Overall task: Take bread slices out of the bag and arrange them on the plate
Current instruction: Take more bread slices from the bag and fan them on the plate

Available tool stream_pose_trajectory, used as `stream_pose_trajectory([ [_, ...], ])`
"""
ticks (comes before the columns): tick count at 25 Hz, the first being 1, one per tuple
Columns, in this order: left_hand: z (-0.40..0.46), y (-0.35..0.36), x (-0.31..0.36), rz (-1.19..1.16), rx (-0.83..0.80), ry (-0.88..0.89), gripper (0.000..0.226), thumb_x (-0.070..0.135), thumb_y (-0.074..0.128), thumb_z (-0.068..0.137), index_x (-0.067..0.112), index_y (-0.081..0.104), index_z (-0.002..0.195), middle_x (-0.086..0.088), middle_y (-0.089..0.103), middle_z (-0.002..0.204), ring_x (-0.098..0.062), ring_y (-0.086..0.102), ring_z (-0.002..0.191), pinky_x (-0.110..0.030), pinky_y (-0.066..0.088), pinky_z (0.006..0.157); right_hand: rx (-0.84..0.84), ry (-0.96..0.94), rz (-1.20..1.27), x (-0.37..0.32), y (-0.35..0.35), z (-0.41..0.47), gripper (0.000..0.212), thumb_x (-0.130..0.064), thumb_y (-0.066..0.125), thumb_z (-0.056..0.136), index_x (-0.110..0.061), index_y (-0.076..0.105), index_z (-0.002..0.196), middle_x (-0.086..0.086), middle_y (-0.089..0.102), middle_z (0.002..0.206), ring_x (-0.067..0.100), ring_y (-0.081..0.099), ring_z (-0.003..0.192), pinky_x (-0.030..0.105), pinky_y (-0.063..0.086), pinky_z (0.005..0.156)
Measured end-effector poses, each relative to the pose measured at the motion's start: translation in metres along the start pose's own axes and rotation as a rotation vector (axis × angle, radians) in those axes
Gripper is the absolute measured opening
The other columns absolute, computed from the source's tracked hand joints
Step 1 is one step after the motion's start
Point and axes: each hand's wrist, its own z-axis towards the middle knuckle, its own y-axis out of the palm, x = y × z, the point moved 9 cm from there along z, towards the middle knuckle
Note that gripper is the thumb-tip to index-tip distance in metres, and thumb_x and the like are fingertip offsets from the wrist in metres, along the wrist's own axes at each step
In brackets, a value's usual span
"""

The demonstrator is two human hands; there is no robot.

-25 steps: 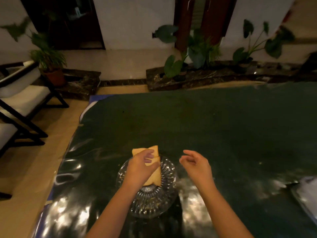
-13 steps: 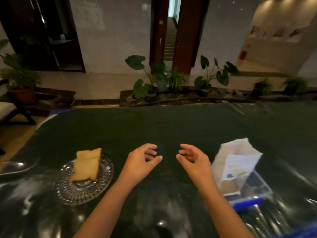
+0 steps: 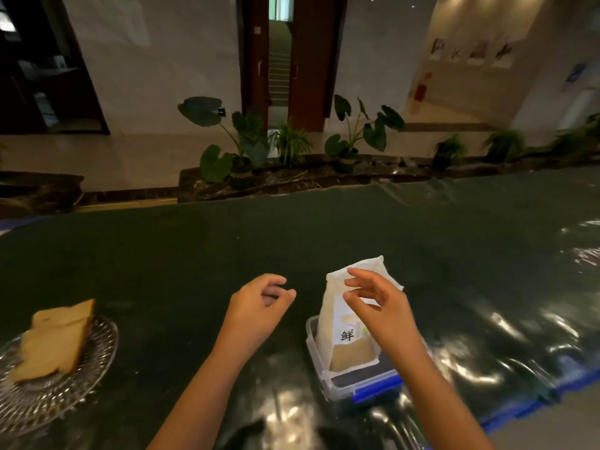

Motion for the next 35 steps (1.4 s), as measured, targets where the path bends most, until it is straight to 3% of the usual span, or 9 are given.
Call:
stream_pose_trajectory([
  [6,0.051,0.048,0.005,0.141,0.006,-0.123,0.027,0.044,0.067,0.076,0.026,0.063,0.095,0.017,0.061,0.075,0.003,0.058,0.073,-0.015,0.041,0.057,-0.056,0.012,-0.065,0.036,-0.061,0.048,0.035,-0.008,0.067,0.079,-0.028,0.064,0.108,-0.005,0.069,0.101,0.004,0.066,0.087,0.011,0.052,0.069],
  [10,0.063,0.089,-0.002,0.356,-0.023,-0.217,0.029,0.055,0.065,0.070,0.028,0.063,0.082,0.013,0.065,0.073,-0.004,0.061,0.072,-0.031,0.055,0.068,-0.268,-0.058,-0.191,0.057,-0.066,0.081,0.038,-0.015,0.069,0.078,-0.042,0.061,0.103,-0.015,0.067,0.099,-0.002,0.064,0.090,0.008,0.051,0.075],
  [14,0.069,0.112,0.002,0.503,0.100,-0.299,0.033,0.061,0.063,0.068,0.028,0.059,0.075,0.009,0.064,0.072,-0.006,0.059,0.066,-0.027,0.045,0.054,-0.525,-0.188,-0.283,0.078,-0.062,0.113,0.038,-0.014,0.066,0.081,-0.043,0.059,0.104,-0.018,0.066,0.102,-0.007,0.060,0.096,0.003,0.045,0.080],
  [17,0.063,0.122,0.010,0.552,0.215,-0.347,0.026,0.054,0.064,0.071,0.031,0.057,0.079,0.009,0.064,0.074,-0.009,0.058,0.068,-0.024,0.036,0.049,-0.672,-0.280,-0.365,0.095,-0.057,0.124,0.033,-0.013,0.057,0.087,-0.035,0.060,0.111,-0.012,0.063,0.114,-0.003,0.058,0.104,0.006,0.046,0.084],
  [21,0.047,0.119,0.010,0.561,0.358,-0.405,0.012,0.034,0.063,0.079,0.029,0.059,0.070,0.007,0.065,0.068,-0.009,0.057,0.061,-0.022,0.034,0.045,-0.822,-0.424,-0.495,0.104,-0.049,0.127,0.033,-0.018,0.053,0.089,-0.033,0.058,0.118,-0.011,0.061,0.121,0.004,0.054,0.109,0.017,0.044,0.091],
  [26,0.010,0.110,-0.006,0.403,0.440,-0.458,0.016,0.022,0.066,0.079,0.025,0.064,0.063,0.004,0.062,0.055,-0.007,0.057,0.052,-0.021,0.039,0.045,-0.849,-0.671,-0.645,0.105,-0.063,0.115,0.027,-0.019,0.061,0.084,-0.028,0.064,0.109,-0.007,0.074,0.095,0.008,0.067,0.089,0.036,0.037,0.104],
  [30,0.002,0.116,-0.013,0.309,0.441,-0.440,0.017,0.017,0.068,0.078,0.021,0.067,0.062,0.002,0.063,0.055,-0.005,0.054,0.049,-0.010,0.036,0.042,-0.845,-0.733,-0.802,0.097,-0.068,0.106,0.024,-0.019,0.068,0.079,-0.023,0.068,0.102,-0.003,0.074,0.071,0.013,0.068,0.069,0.040,0.050,0.091],
  [33,0.004,0.121,-0.010,0.265,0.418,-0.404,0.017,0.017,0.068,0.078,0.021,0.066,0.062,0.002,0.063,0.055,-0.001,0.055,0.050,-0.007,0.039,0.043,-0.853,-0.609,-0.745,0.076,-0.060,0.108,0.026,-0.030,0.050,0.085,-0.027,0.066,0.105,-0.003,0.073,0.082,0.014,0.065,0.078,0.033,0.056,0.070],
  [35,0.005,0.123,-0.009,0.246,0.396,-0.389,0.017,0.017,0.068,0.078,0.023,0.066,0.063,0.003,0.063,0.056,0.003,0.056,0.055,-0.005,0.040,0.047,-0.909,-0.476,-0.588,0.063,-0.034,0.108,0.028,-0.031,0.052,0.084,-0.028,0.063,0.110,-0.005,0.072,0.098,0.007,0.065,0.087,0.024,0.055,0.074],
])
